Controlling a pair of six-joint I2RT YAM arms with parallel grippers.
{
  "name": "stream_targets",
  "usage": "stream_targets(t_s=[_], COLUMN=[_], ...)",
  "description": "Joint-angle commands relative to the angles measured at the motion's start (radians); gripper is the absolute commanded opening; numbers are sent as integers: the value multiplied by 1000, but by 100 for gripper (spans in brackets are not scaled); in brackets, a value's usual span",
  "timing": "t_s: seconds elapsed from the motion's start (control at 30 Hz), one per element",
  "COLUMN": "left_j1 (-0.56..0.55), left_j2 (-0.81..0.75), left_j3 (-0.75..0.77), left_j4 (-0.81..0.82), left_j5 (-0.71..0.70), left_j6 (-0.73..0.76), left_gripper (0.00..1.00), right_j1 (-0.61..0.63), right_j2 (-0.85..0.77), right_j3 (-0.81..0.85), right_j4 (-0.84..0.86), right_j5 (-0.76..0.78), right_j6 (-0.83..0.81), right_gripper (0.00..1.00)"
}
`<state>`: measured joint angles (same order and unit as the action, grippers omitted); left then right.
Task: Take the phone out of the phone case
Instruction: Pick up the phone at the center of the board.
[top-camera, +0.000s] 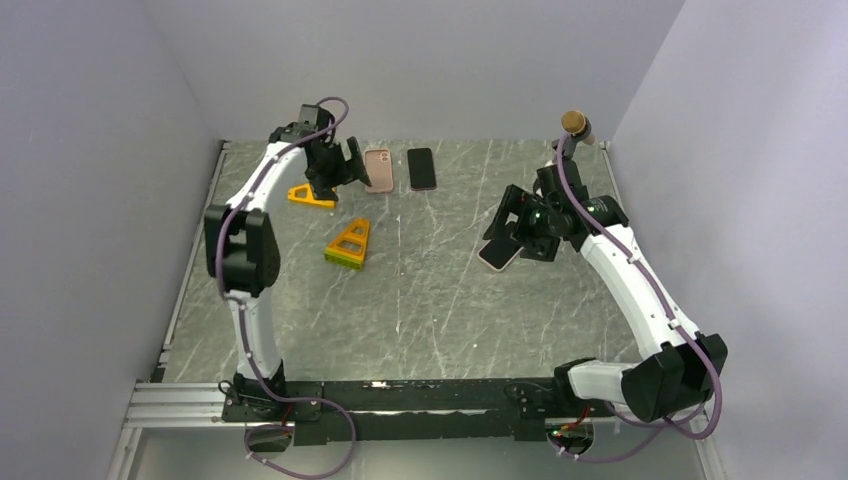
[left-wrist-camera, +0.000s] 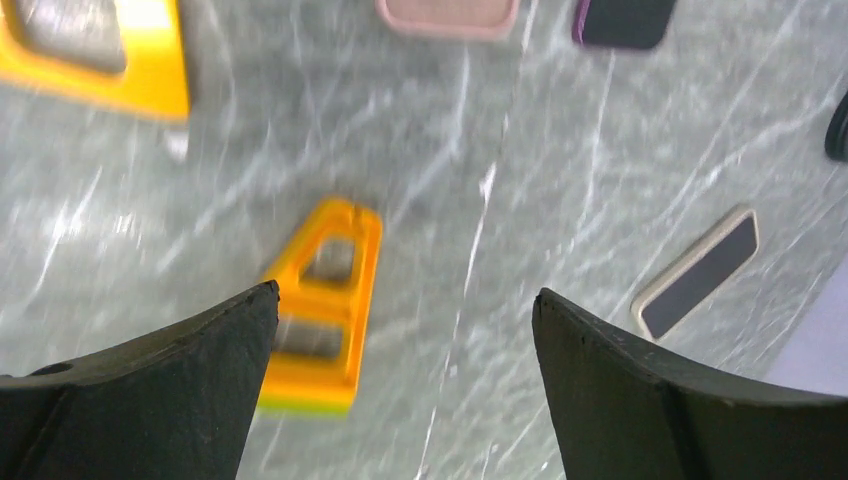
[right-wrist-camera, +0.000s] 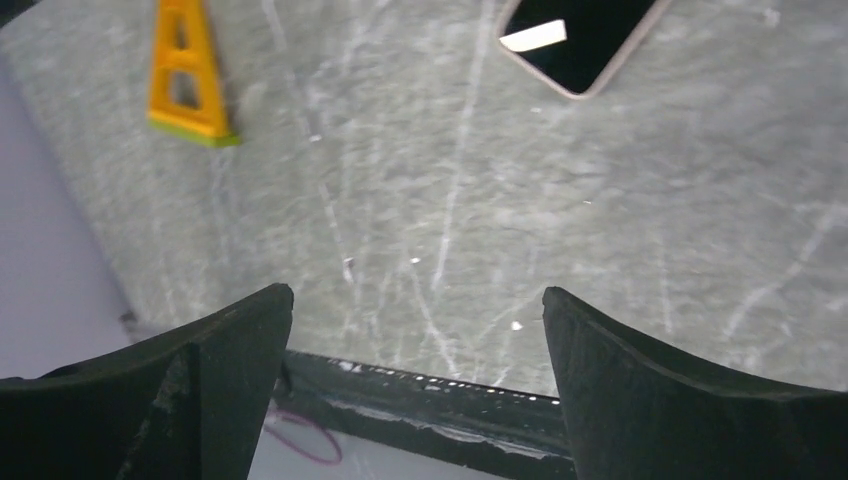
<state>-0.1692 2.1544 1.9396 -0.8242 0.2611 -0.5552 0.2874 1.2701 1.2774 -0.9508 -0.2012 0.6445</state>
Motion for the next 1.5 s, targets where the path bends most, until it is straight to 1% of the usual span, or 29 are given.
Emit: stream_targets(t_s=[0.0,0.03,0.1,0.2,0.37,0.43,0.5,0.6,0.73,0.87,0.9,0.97,1.1,1.17,1.23,1.3,1.47], left_j1=[-84,-103,-150,-233,-420,-445,-452,-453,-454,-454,-454,-454,-453,-453,-453,-452,-451], left_j2=[-297,-360,-480,-660,-968,-1083,-1158,-1192,-1100,-1044,-1043,-1037,-986,-964,-957,-965,-981], left_j3=[-145,-195,-318,-528,-860,-963,-1023,-995,-851,-747,-723,-672,-533,-488,-476,-483,-495], left_j4=[-127,-126,-111,-75,-11,34,82,102,9,-33,-23,-6,-55,-78,-89,-91,-99], left_j5=[-153,-153,-127,-66,-171,-135,-107,-122,-150,-183,-191,-216,-296,-306,-315,-335,-381], left_j6=[80,89,103,86,-42,-109,-123,-61,56,104,119,168,265,291,311,328,357], left_gripper=[100,99,99,99,99,99,99,99,99,99,99,99,99,99,99,99,99], right_j1=[-5,-5,-11,-16,-32,-37,-40,-41,-44,-53,-52,-54,-56,-56,-56,-57,-56], right_j2=[-28,-16,23,92,218,287,355,404,398,405,415,454,519,552,602,651,692], right_j3=[-65,-79,-105,-130,-144,-124,-91,-85,-134,-177,-171,-148,-108,-82,-26,18,39], right_j4=[-23,-18,0,64,186,199,201,240,312,421,423,404,395,380,292,247,188], right_j5=[197,237,263,304,333,329,314,314,342,324,327,333,326,334,373,387,400], right_j6=[144,171,194,204,242,271,279,265,257,202,197,202,212,227,263,280,348], right_gripper=[100,100,100,100,100,100,100,100,100,100,100,100,100,100,100,100,98])
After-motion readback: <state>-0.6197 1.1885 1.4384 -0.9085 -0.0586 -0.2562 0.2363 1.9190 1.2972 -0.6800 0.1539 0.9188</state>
